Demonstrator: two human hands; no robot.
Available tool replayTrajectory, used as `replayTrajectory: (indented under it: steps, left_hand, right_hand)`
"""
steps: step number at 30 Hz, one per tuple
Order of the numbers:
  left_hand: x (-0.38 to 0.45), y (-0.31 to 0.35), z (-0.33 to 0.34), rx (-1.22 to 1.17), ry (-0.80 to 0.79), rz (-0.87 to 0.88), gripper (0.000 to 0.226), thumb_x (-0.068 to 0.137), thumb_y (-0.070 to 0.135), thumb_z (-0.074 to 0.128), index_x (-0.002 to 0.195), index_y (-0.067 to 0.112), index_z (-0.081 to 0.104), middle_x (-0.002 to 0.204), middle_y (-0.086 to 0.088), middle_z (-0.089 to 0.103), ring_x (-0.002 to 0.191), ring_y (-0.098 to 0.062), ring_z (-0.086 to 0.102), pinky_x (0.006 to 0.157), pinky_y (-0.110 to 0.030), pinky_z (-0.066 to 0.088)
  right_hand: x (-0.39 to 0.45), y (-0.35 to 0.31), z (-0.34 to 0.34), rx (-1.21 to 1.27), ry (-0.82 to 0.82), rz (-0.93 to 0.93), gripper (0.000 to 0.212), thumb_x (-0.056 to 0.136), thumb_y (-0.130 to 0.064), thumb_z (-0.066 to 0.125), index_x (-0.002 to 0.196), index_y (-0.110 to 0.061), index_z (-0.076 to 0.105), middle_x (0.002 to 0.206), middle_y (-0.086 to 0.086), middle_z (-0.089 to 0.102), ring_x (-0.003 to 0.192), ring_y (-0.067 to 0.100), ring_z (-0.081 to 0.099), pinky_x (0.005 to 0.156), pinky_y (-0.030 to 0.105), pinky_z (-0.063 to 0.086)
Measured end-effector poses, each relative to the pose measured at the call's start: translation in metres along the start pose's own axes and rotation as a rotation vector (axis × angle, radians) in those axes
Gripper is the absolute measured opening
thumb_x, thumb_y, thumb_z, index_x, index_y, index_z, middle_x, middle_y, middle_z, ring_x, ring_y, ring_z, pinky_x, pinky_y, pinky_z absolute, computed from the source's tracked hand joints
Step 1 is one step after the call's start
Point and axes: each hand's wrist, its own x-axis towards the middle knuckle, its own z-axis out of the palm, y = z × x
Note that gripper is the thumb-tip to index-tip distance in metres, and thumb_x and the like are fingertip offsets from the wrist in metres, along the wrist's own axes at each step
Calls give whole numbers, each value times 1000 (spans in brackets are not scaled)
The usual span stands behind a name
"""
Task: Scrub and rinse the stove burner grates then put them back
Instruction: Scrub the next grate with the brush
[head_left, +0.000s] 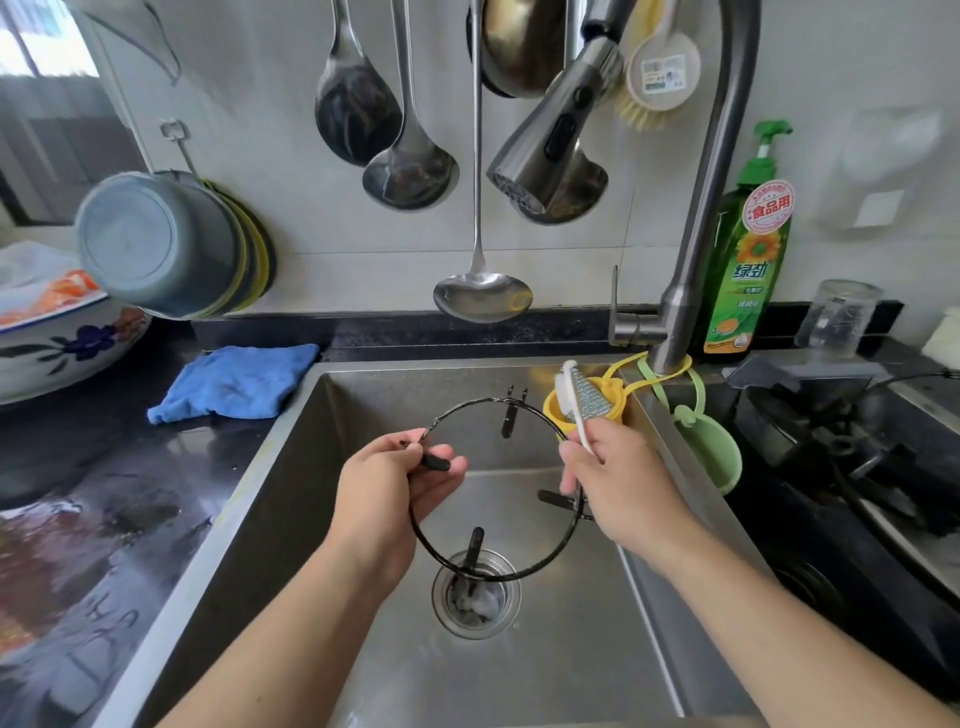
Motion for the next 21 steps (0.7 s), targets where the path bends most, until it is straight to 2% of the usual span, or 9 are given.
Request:
replayTrajectory:
  steps: [5, 9, 11, 12, 13, 14, 16, 18, 21]
  left_hand:
    - [-7, -1, 4, 494, -59, 130, 26, 105, 16, 47, 99, 10, 71, 62, -13, 60, 52, -30, 61, 63, -38, 58]
    - [-9, -1, 5, 602, 19, 293, 22, 106, 21, 54, 95, 21, 73, 54, -6, 61, 43, -28, 60, 59, -44, 57]
    - [-10, 1, 6, 622, 76, 338, 21, 105, 22, 55, 95, 25, 73, 54, -6, 62, 42, -27, 61, 57, -43, 56]
    - [-11, 1, 7, 639, 97, 364, 20, 105, 23, 55, 96, 26, 73, 54, -6, 63, 42, -26, 62, 54, -39, 55]
    - [-13, 1, 8, 650, 113, 387, 19, 105, 23, 56, 98, 26, 73, 55, -6, 64, 41, -25, 63, 50, -33, 52]
    - [-15, 1, 10, 653, 124, 402, 18, 105, 24, 55, 101, 26, 73, 55, -5, 65, 41, -24, 64, 47, -30, 50]
    - [-19, -2, 14, 652, 125, 412, 19, 105, 25, 54, 104, 27, 73, 56, -6, 65, 41, -26, 64, 44, -28, 50]
    - [-23, -4, 19, 635, 104, 414, 19, 106, 25, 53, 106, 29, 72, 57, -6, 66, 40, -28, 63, 45, -32, 52]
    - [-25, -7, 23, 630, 87, 427, 20, 106, 24, 52, 108, 30, 70, 59, -7, 66, 39, -29, 61, 44, -36, 53]
  right_hand:
    - [2, 4, -5, -57, -14, -32, 27, 99, -21, 52, 73, -17, 59, 67, 4, 65, 48, 4, 44, 54, 29, 41]
    - [-4, -6, -2, -255, 90, -177, 34, 101, -40, 47, 71, -25, 52, 71, -5, 55, 63, 13, 48, 57, 33, 41]
    - [-11, -17, 0, -352, 148, -290, 31, 104, -41, 34, 95, -30, 62, 88, -10, 54, 76, 16, 53, 65, 38, 48]
    - [-14, -19, 2, -360, 124, -314, 32, 105, -37, 32, 125, -36, 58, 98, -12, 54, 81, 15, 54, 68, 38, 50]
    - [-18, -23, 6, -350, 73, -324, 43, 106, -30, 34, 146, -46, 37, 106, -14, 52, 83, 13, 54, 68, 37, 50]
    - [-23, -25, 12, -346, 6, -313, 62, 105, -21, 38, 151, -56, 15, 111, -15, 49, 85, 12, 54, 69, 35, 50]
    - [-32, -33, 22, -396, -92, -264, 91, 99, -4, 41, 145, -67, -7, 123, -14, 46, 93, 15, 56, 74, 37, 53]
    - [-33, -38, 25, -441, -68, -227, 98, 96, 1, 39, 145, -65, -14, 131, -10, 45, 95, 17, 55, 78, 40, 55]
    - [-30, -39, 24, -444, -9, -216, 94, 98, -2, 38, 148, -61, -14, 125, -6, 47, 94, 18, 53, 79, 41, 54]
